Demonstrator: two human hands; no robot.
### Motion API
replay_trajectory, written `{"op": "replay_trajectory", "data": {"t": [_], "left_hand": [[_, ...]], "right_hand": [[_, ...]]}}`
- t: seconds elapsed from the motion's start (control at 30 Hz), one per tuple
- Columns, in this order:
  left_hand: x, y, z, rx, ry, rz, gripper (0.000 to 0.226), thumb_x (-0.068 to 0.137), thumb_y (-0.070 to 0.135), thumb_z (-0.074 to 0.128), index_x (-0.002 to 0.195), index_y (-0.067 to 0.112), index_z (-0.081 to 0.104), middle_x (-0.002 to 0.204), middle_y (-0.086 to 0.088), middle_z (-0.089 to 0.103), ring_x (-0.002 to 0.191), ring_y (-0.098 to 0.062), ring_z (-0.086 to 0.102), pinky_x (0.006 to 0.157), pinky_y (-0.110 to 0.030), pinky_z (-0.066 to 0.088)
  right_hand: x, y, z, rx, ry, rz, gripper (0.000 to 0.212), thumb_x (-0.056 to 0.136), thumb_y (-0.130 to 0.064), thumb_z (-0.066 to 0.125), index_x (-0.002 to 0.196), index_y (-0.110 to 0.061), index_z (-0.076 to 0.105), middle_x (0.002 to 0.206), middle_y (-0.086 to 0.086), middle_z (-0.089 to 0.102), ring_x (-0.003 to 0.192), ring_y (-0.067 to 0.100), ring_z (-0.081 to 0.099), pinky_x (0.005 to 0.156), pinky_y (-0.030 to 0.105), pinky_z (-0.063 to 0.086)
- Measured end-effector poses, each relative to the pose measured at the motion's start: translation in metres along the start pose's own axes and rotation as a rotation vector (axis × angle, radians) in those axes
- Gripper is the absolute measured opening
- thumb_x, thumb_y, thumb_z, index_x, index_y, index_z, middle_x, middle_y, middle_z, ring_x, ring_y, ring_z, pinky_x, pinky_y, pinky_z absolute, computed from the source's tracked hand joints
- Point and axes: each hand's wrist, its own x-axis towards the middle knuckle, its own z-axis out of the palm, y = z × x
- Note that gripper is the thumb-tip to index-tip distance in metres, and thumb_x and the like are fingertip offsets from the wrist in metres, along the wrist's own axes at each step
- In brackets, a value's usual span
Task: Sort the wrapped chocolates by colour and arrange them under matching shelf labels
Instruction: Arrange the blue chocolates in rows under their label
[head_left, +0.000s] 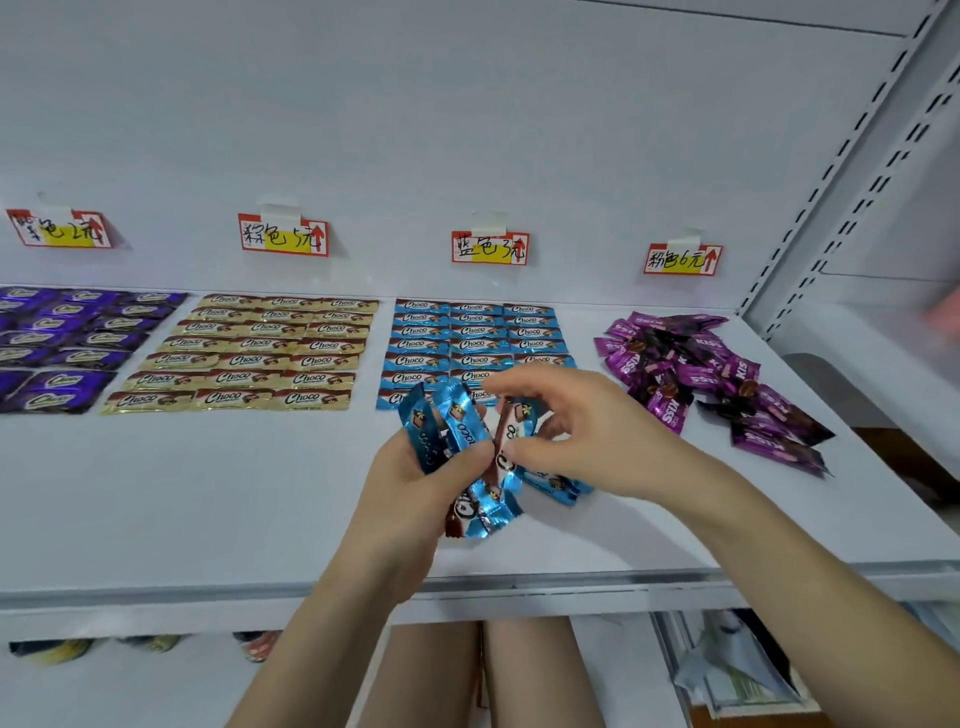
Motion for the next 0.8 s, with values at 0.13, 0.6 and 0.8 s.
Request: {"op": "replay_trajectory", "data": {"t": [0.13,0.6,0.8], "left_hand": [[0.009,-0.004,-0.003,-0.016,0.083,-0.01,0.018,0.084,0.008,0.062,0.097,0.02,0.061,0.083,0.001,0.074,0.077,-0.016,0.072,0.058,-0.027,0.057],[0.032,-0.02,-0.022,-0.058,0.278,-0.045,0.014,0.088,0.011,0.06,0.095,0.022,0.056,0.077,0.003,0.074,0.078,-0.014,0.072,0.061,-0.032,0.056],[0.032,-0.021,-0.023,-0.072,0.283,-0.055,0.014,0.088,0.013,0.059,0.095,0.024,0.056,0.076,0.006,0.074,0.076,-0.012,0.072,0.057,-0.029,0.056]], "right_hand": [[0.002,0.023,-0.013,0.296,0.215,0.16,0.032,0.073,-0.001,0.072,0.079,-0.032,0.066,0.088,-0.015,0.066,0.086,0.005,0.064,0.069,0.019,0.053],[0.008,0.098,-0.012,-0.499,0.327,0.341,0.015,0.088,-0.019,0.06,0.099,-0.012,0.066,0.104,0.003,0.06,0.099,0.015,0.049,0.078,0.019,0.037],[-0.009,0.089,-0.001,-0.59,0.227,0.269,0.026,0.094,-0.026,0.045,0.107,-0.018,0.066,0.112,-0.002,0.057,0.106,0.016,0.044,0.085,0.028,0.04]]}}
